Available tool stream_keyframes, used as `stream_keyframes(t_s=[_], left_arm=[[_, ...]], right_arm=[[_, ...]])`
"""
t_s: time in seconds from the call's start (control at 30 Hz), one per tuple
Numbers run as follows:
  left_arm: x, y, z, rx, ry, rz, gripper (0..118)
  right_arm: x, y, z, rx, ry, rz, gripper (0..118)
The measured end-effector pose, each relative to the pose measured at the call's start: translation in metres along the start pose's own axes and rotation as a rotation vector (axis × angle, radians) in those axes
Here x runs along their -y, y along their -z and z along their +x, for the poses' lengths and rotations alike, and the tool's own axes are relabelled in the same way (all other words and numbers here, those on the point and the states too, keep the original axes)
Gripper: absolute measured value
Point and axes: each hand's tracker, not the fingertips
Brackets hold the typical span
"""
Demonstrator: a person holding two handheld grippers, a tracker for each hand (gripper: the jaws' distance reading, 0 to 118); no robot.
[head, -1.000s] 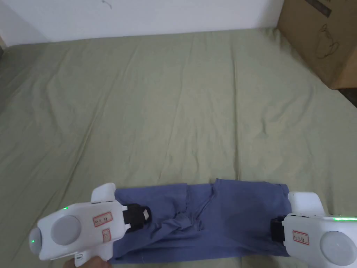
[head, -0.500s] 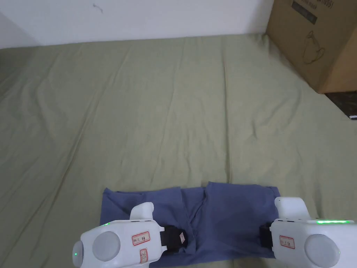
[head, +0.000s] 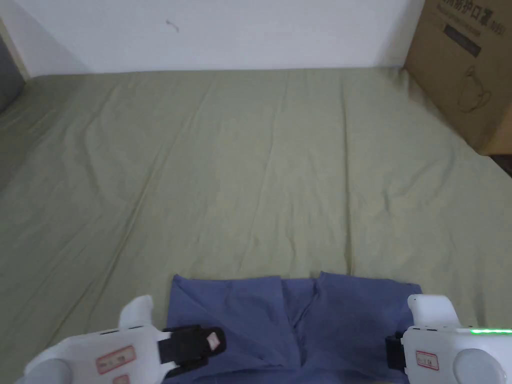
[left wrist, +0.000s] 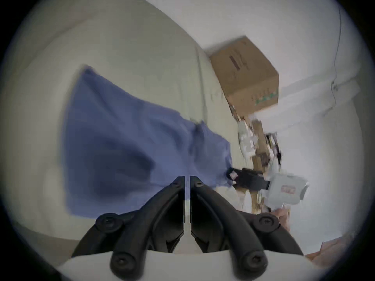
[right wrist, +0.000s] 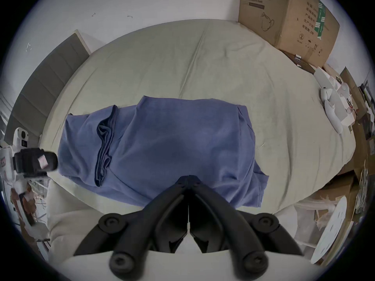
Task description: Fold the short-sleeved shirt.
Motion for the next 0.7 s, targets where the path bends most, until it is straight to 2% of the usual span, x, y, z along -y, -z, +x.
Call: stream_keyframes(t_s=[0.1,0.23,0.27,0.33,0.4,0.43,0.47,0.5,0.53,0.6,0.7], left_arm=[[-0.006,-0.033,-0.037,-0.077,-0.053,0.076,5],[0.0,-0.041,-0.069,-0.135,-0.057,0.087,5],[0.0,-0.04,-0.074,-0.137,-0.075,0.077,9],[0.004,-0.033,-0.078,-0.061,-0.134,0.033,26],[0.005,-0.019,-0.083,0.038,-0.165,0.03,78],[0.005,-0.013,-0.083,0.1,-0.183,0.058,96],[0.004,-0.007,-0.082,0.131,-0.202,0.074,109],[0.001,-0.001,-0.083,0.145,-0.23,0.077,115],[-0.001,0.006,-0.075,0.166,-0.258,0.078,116],[-0.004,0.022,-0.076,0.219,-0.325,0.07,115],[-0.006,0.049,-0.084,0.357,-0.343,-0.009,113]], right_arm=[[-0.003,0.005,-0.009,-0.007,-0.018,-0.008,0],[-0.006,0.007,-0.027,-0.016,-0.051,-0.015,0],[-0.006,0.007,-0.03,-0.021,-0.054,-0.017,0],[-0.007,0.008,-0.037,-0.027,-0.064,-0.021,0],[-0.008,0.01,-0.041,-0.026,-0.074,-0.026,0],[-0.009,0.01,-0.044,-0.025,-0.077,-0.03,0],[-0.009,0.011,-0.043,-0.024,-0.081,-0.032,0],[-0.009,0.01,-0.044,-0.026,-0.084,-0.034,0],[-0.01,0.01,-0.044,-0.028,-0.086,-0.035,0],[-0.01,0.01,-0.044,-0.029,-0.091,-0.036,0],[-0.011,0.011,-0.043,-0.018,-0.088,-0.037,0]])
